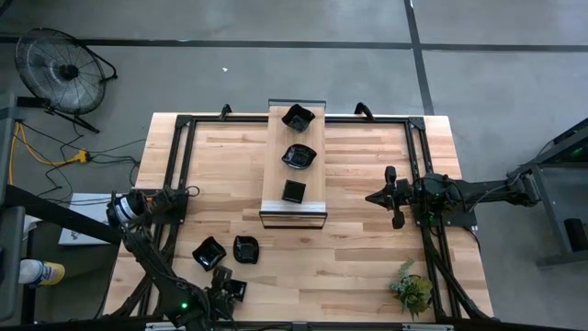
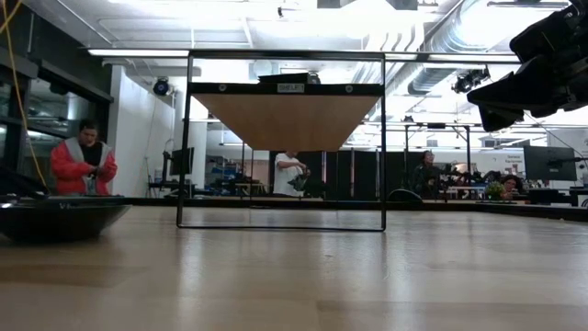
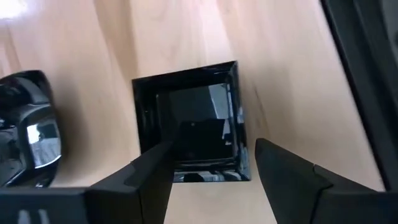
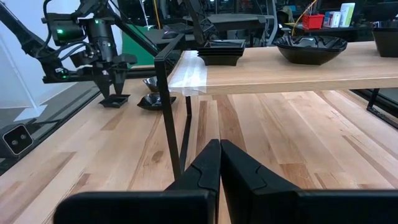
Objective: Pick & Place Mini shaped plates
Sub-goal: Stack the square-shaped plate on top of the stacked square-shaped plates on the shelf
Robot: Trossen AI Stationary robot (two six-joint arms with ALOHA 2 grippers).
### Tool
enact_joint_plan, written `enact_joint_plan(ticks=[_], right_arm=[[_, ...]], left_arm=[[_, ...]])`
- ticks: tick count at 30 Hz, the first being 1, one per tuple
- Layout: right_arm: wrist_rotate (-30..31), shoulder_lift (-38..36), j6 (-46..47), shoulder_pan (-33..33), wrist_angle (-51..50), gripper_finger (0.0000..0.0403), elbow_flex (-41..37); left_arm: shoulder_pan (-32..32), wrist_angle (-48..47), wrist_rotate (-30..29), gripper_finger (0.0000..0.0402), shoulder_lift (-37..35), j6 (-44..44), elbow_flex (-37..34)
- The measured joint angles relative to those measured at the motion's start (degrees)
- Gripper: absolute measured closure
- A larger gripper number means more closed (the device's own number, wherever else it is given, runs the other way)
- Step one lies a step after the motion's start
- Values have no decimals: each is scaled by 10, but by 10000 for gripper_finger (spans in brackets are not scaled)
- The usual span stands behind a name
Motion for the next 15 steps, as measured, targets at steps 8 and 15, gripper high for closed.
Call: enact_joint_plan(ticks=[8, 15], right_arm=[[0, 0, 0, 0, 0, 398, 0], [0, 0, 0, 0, 0, 398, 0]], left_arm=[[0, 3, -16, 186, 9, 3, 0], [3, 12, -6, 186, 19, 0, 1]])
